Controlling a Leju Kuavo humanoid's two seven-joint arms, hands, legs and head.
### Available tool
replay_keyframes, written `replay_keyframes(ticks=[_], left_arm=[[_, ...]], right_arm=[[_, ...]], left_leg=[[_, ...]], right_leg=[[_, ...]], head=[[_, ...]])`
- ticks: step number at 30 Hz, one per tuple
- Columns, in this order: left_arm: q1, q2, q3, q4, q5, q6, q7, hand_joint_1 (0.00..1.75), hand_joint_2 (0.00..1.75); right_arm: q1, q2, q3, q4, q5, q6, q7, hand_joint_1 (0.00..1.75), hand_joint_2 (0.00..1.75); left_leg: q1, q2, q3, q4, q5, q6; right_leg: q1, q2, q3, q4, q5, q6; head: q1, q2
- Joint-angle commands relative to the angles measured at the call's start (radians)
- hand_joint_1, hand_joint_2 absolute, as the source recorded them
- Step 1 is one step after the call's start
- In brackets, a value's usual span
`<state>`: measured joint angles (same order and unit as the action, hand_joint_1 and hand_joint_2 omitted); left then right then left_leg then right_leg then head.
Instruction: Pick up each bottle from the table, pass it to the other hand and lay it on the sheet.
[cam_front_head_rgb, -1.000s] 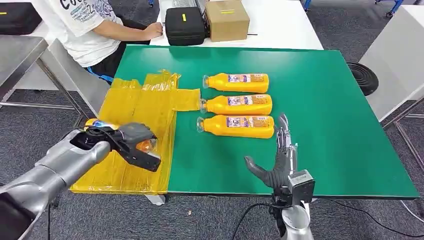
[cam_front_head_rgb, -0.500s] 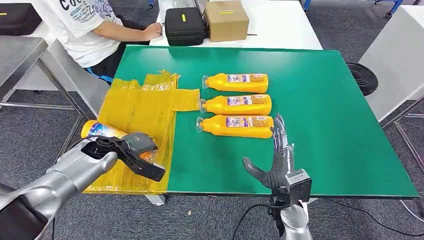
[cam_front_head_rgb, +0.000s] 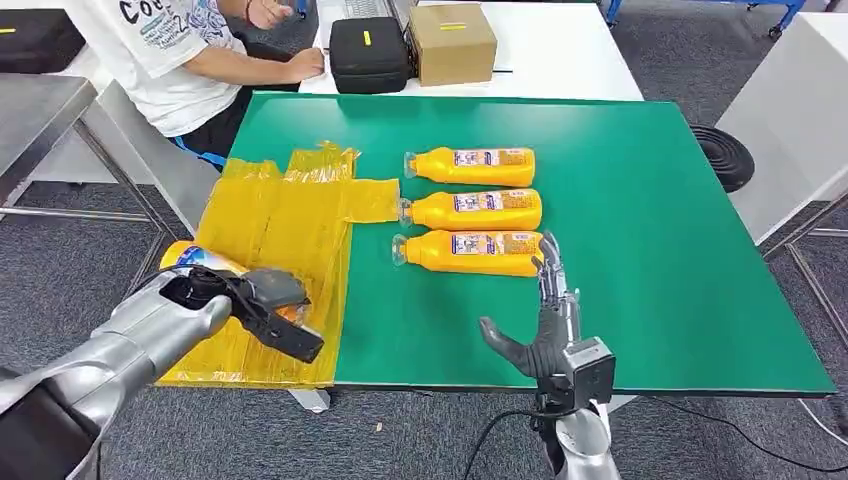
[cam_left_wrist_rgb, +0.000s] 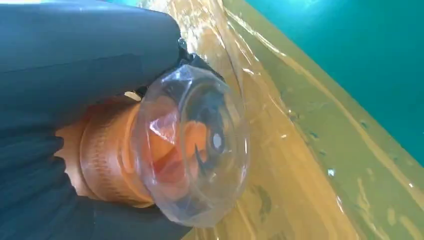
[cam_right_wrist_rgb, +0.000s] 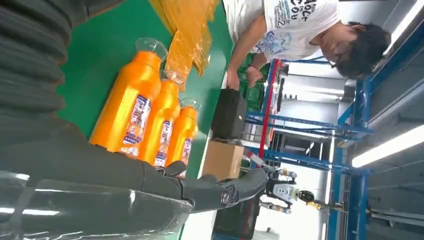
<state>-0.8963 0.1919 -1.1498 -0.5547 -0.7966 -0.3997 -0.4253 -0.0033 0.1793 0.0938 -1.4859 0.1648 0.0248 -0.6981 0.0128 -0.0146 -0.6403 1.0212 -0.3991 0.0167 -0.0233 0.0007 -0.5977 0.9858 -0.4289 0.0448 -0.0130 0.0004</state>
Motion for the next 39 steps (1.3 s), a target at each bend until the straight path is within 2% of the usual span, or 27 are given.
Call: replay_keyframes(ticks=[1,4,5,12,39], left_arm=[[-0.027,0.008,-0.034,0.065,0.044,-0.074,-0.053,1.12,1.75],[-0.024,0.019,-0.044,0.058,0.046,-0.077,-0.063,0.73,1.75],[-0.024,0.02,-0.043,0.058,0.054,-0.087,-0.068,0.52,1.75],[-0.025,0.023,-0.049,0.049,0.077,-0.101,-0.068,0.05,1.75],[-0.015,0.014,-0.046,0.051,0.108,-0.085,-0.068,0.0,1.75]], right_arm=[[-0.062,-0.035,0.044,0.094,-0.015,-0.007,0.0,0.0,1.75],[-0.07,-0.038,0.057,0.107,-0.022,-0.015,0.0,0.0,1.75],[-0.072,-0.04,0.061,0.108,-0.026,-0.018,0.0,0.0,1.75],[-0.07,-0.044,0.071,0.108,-0.038,-0.037,0.0,0.0,1.75],[-0.053,-0.046,0.069,0.092,-0.034,-0.042,0.0,0.0,1.75]], left_leg=[[0.001,0.003,0.002,0.0,-0.001,0.0],[0.0,0.005,0.004,-0.001,-0.001,0.0],[0.001,0.006,0.005,-0.002,-0.002,0.0],[0.001,0.004,0.004,-0.001,-0.001,0.0],[0.0,0.002,0.002,-0.001,-0.001,0.0]], right_leg=[[0.001,0.002,0.002,-0.001,0.0,-0.002],[0.001,0.003,0.003,-0.001,0.0,-0.002],[0.001,0.004,0.005,-0.002,0.0,-0.003],[0.001,0.002,0.003,-0.001,0.0,-0.003],[0.0,0.001,0.002,-0.001,0.0,-0.001]], head=[[0.0,0.0],[0.0,0.0],[0.0,0.0],[0.0,0.0],[0.0,0.0]])
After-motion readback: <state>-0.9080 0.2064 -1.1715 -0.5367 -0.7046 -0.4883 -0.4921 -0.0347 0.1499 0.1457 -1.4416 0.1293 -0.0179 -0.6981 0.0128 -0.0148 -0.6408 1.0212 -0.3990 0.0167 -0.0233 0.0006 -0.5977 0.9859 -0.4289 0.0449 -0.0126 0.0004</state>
